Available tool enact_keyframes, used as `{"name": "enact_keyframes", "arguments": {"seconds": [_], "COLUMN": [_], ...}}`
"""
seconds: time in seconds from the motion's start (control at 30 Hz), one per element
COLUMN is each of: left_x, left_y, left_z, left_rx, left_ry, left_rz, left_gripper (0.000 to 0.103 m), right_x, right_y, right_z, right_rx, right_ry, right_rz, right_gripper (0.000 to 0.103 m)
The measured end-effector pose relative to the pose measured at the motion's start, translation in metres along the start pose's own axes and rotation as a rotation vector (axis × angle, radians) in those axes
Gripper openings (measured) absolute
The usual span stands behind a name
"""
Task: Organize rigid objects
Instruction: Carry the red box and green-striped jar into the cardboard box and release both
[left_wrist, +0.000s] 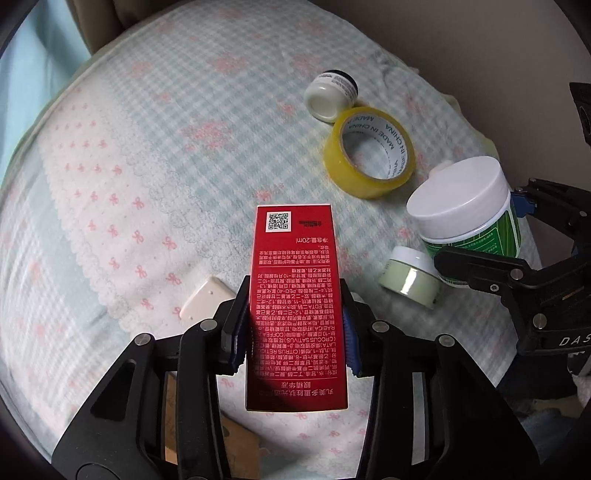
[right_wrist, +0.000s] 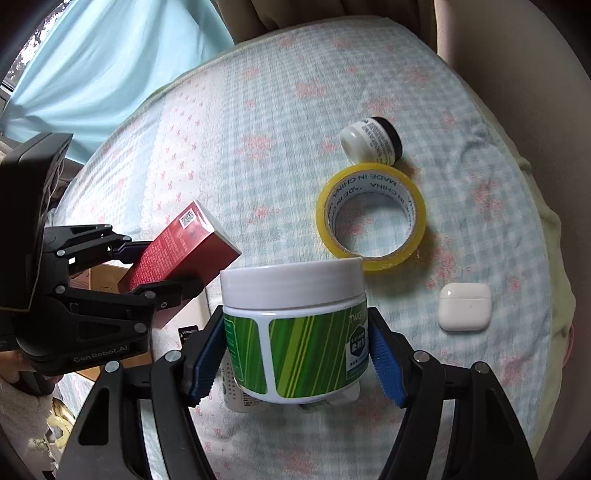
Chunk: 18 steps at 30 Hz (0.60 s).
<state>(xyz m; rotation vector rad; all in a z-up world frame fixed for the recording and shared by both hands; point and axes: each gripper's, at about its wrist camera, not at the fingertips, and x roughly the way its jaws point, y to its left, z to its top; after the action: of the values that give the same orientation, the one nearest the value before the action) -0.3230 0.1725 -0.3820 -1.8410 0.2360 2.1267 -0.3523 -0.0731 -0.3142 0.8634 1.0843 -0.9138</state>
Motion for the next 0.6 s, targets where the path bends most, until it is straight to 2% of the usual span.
{"name": "enact_keyframes", "arguments": {"seconds": [0.03,0.1,0.17,0.3,0.6], "left_x": [-0.021,-0.059,-0.068,-0.118,-0.215], "left_y": [0.015,0.032,0.057,0.064,0.106], "left_z": [-0.013,-0.024,-0.007,-0.044,-0.138], "left_rx": [-0.023,-0.074,-0.137,-0.262,-0.443], "left_ry": [-0.016,-0.044,-0.071,-0.151,-0.277], "left_rz": [-0.002,-0.011,-0.022,-0.046,0.024], "left_gripper": [0.037,0.037,0.037,0.037,0.037], "right_x": [-0.01,0.0,-0.001,-0.038,-0.089], "right_y": [0.004,0.0,-0.005,0.011,0.086], "right_z": [-0.001,0.013,0.01,-0.002,-0.019], "right_rx": [-0.007,-0.021,-0.041,-0.102,-0.24], "right_ry": [-0.009,-0.026,-0.041,-0.075,-0.114], "right_rz": [-0.001,-0.001,-0.002,-0.004,0.014], "right_gripper": [0.067,0.067,0.067,0.067,0.067]}}
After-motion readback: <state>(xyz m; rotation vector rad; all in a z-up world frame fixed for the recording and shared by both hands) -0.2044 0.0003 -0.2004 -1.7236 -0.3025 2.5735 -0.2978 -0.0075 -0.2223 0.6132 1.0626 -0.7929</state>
